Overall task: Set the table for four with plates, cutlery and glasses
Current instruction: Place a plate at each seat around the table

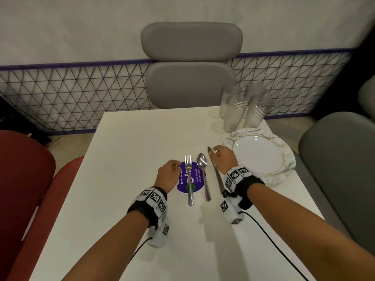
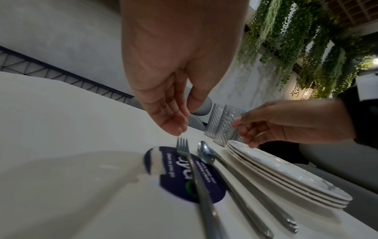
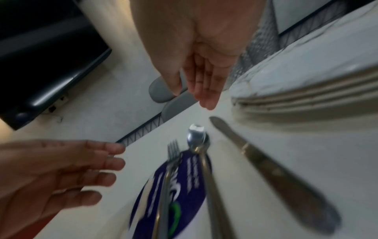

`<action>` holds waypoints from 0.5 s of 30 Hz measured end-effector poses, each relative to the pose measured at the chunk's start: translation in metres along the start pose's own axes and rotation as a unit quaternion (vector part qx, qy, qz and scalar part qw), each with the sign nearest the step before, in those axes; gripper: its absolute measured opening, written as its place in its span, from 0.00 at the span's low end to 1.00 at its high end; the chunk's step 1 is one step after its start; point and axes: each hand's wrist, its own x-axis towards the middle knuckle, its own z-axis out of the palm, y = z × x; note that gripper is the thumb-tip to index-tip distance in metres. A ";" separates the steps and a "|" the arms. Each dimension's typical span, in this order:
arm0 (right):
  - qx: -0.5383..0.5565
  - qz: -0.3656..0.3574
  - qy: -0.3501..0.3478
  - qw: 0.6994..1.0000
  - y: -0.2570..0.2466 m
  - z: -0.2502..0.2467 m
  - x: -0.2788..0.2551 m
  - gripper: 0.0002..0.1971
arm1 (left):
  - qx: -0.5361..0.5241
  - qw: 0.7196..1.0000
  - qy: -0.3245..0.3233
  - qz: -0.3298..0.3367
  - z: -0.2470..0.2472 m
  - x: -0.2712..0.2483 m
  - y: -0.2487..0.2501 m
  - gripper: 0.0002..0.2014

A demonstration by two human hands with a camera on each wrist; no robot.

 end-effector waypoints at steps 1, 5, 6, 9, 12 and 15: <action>0.009 0.012 0.010 1.000 0.005 -0.013 0.005 0.14 | 0.003 1.000 -0.006 0.001 0.008 0.004 0.008 0.13; -0.008 0.038 0.061 0.997 0.035 -0.058 0.026 0.20 | 0.007 0.999 -0.036 0.007 0.044 0.018 0.044 0.17; -0.027 0.049 0.069 0.996 0.045 -0.068 0.030 0.21 | 0.018 0.999 -0.041 0.006 0.055 0.020 0.052 0.17; -0.078 0.102 0.076 0.989 0.072 -0.099 0.036 0.24 | 0.045 0.997 -0.069 -0.005 0.089 0.030 0.073 0.21; -0.145 0.131 0.075 0.978 0.101 -0.124 0.041 0.26 | 0.061 0.994 -0.093 -0.022 0.119 0.039 0.089 0.25; -0.193 0.159 0.052 0.967 0.123 -0.141 0.043 0.29 | 0.058 0.993 -0.100 -0.023 0.139 0.049 0.099 0.25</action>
